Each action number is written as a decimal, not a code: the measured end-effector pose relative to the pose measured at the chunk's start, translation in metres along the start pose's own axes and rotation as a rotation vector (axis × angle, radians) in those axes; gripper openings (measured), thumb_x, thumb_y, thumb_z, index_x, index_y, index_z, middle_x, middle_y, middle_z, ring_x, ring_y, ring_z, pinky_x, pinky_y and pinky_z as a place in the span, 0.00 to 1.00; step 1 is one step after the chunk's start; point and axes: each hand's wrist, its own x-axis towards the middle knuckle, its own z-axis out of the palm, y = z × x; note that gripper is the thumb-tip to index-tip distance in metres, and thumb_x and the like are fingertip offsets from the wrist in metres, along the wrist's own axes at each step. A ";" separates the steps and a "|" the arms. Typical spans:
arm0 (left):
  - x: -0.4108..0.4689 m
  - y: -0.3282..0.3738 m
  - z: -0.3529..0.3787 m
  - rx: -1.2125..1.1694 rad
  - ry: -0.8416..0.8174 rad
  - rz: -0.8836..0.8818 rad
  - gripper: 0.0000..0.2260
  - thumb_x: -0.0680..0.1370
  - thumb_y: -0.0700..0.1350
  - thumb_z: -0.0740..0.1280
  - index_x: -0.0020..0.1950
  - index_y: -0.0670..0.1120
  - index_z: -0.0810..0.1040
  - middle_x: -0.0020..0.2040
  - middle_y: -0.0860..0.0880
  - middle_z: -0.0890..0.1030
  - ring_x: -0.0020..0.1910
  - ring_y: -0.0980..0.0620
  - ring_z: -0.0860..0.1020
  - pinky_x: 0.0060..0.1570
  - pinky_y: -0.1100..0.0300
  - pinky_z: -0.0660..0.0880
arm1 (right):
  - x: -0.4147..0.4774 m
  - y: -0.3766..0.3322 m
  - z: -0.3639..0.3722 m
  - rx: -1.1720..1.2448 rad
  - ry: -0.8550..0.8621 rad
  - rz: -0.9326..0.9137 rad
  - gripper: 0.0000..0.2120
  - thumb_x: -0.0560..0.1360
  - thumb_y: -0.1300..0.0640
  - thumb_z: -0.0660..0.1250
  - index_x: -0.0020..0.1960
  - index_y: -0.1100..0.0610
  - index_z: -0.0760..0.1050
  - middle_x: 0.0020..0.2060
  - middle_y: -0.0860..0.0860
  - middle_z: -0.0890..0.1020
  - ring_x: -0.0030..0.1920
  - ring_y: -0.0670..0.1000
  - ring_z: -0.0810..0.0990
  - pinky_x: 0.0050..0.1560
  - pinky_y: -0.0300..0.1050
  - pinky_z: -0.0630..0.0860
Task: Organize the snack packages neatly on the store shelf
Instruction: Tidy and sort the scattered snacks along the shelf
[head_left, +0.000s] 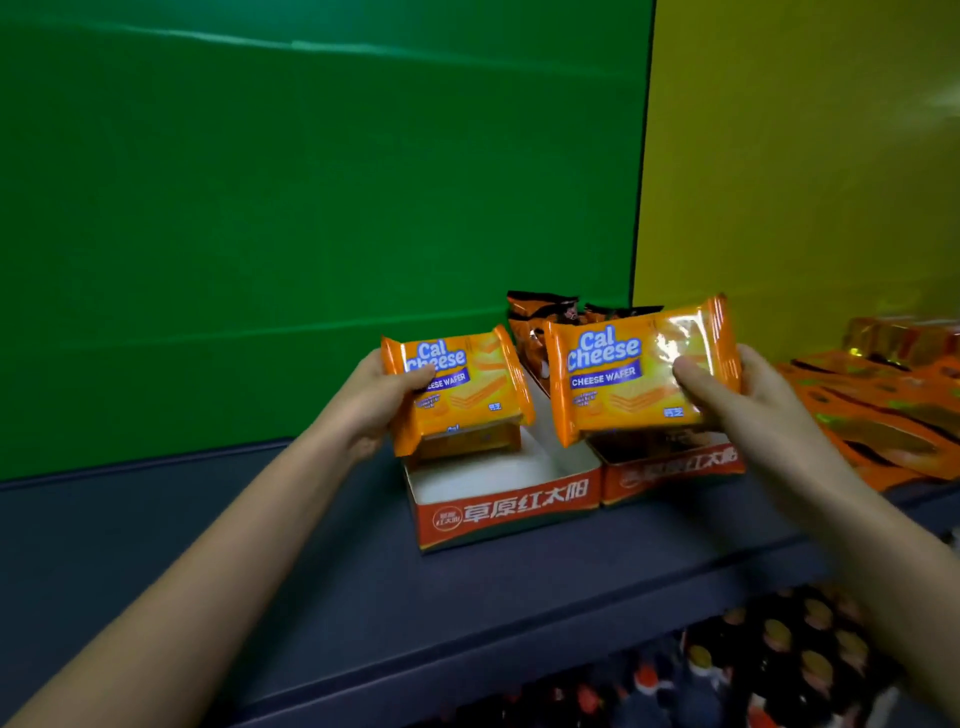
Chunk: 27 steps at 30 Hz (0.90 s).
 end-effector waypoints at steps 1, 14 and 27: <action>0.006 -0.004 0.003 0.009 0.000 -0.007 0.09 0.77 0.36 0.64 0.57 0.42 0.73 0.47 0.44 0.80 0.31 0.57 0.81 0.29 0.65 0.79 | 0.004 0.001 0.001 -0.003 -0.020 -0.002 0.12 0.76 0.52 0.65 0.58 0.52 0.71 0.53 0.54 0.82 0.52 0.54 0.82 0.58 0.52 0.76; 0.032 -0.038 0.014 0.668 0.097 0.202 0.18 0.74 0.42 0.71 0.61 0.43 0.70 0.57 0.43 0.79 0.54 0.44 0.78 0.56 0.51 0.75 | 0.042 0.021 0.040 -0.096 -0.253 -0.067 0.13 0.75 0.50 0.64 0.57 0.51 0.68 0.47 0.46 0.80 0.48 0.45 0.80 0.50 0.44 0.77; 0.033 -0.039 -0.019 0.848 0.183 0.279 0.19 0.70 0.34 0.72 0.60 0.44 0.78 0.47 0.48 0.79 0.44 0.55 0.76 0.51 0.60 0.72 | 0.053 0.025 0.088 -0.431 -0.570 -0.192 0.19 0.78 0.50 0.62 0.64 0.56 0.62 0.54 0.48 0.75 0.52 0.47 0.77 0.46 0.36 0.74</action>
